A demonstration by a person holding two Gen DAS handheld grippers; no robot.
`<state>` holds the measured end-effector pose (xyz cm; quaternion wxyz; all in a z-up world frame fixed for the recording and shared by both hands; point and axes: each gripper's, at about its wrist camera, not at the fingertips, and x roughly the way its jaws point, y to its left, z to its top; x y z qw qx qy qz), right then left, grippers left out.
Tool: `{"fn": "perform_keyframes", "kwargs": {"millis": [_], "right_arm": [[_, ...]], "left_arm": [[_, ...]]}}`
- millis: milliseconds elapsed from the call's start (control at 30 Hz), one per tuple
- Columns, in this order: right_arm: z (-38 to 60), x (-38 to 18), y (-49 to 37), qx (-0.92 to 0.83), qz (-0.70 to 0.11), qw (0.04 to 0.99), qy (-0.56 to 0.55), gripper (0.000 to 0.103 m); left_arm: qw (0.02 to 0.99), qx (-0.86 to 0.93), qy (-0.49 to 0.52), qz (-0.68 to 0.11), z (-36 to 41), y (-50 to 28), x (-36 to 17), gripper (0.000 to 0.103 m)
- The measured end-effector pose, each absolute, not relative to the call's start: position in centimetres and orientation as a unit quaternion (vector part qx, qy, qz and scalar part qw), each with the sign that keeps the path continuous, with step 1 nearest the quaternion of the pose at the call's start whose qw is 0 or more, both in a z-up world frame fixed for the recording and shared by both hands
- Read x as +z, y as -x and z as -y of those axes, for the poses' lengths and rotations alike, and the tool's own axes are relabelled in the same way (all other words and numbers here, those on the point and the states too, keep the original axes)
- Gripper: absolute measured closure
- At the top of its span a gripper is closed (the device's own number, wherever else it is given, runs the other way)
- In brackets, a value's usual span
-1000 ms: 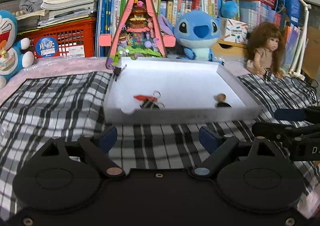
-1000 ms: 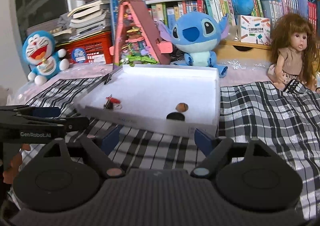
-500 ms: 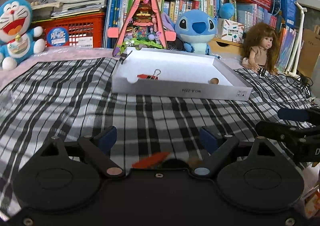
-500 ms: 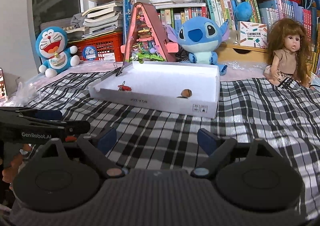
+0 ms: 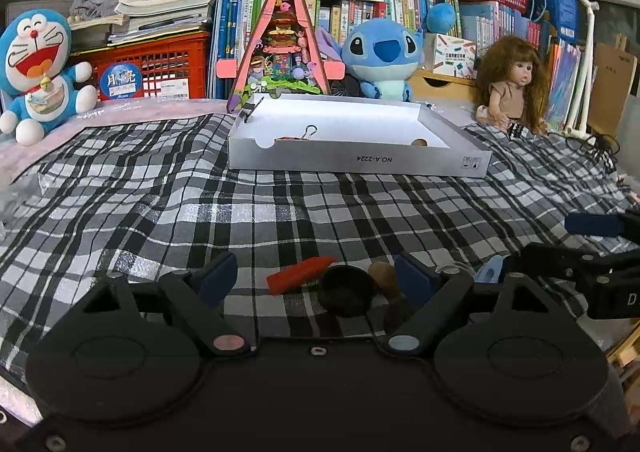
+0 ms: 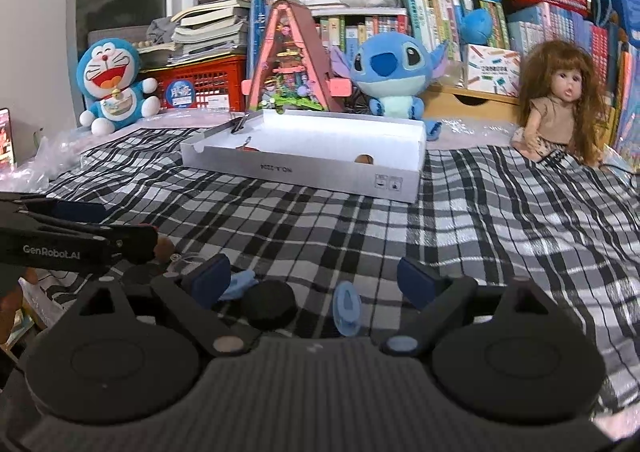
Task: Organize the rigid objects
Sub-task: 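Grasp a black round lid with the left gripper while the right grasps a blue clip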
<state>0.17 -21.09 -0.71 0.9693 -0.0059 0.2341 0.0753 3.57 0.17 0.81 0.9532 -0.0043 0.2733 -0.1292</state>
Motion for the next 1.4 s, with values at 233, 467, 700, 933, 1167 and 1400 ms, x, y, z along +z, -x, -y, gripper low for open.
{"fn": "perform_keyframes", "kwargs": {"millis": [233, 467, 700, 933, 1167, 1400], "right_arm": [[22.2, -1.0, 0.8, 0.054, -0.230, 0.972, 0.004, 0.008], [22.7, -1.5, 1.5, 0.045, -0.233, 0.971, 0.007, 0.008], [22.9, -1.7, 1.5, 0.004, -0.230, 0.972, 0.036, 0.008], [22.6, -2.3, 1.0, 0.011, -0.248, 0.968, 0.031, 0.016], [21.4, -2.6, 0.7, 0.030, -0.259, 0.965, 0.036, 0.056], [21.4, -2.1, 0.3, 0.036, -0.262, 0.964, 0.018, 0.083]], "left_arm": [[0.950, -0.150, 0.014, -0.275, -0.2, -2.6, 0.9, 0.045], [0.948, -0.157, -0.004, -0.276, 0.4, -1.7, 0.2, 0.058], [0.949, -0.148, -0.007, -0.278, 0.2, -2.1, 0.0, 0.061], [0.949, -0.151, -0.012, -0.276, 0.5, -2.4, -0.1, 0.061], [0.951, -0.145, -0.026, -0.271, 1.5, -2.9, -0.5, 0.073], [0.949, -0.160, -0.023, -0.269, 1.6, -2.6, 0.1, 0.073]]}}
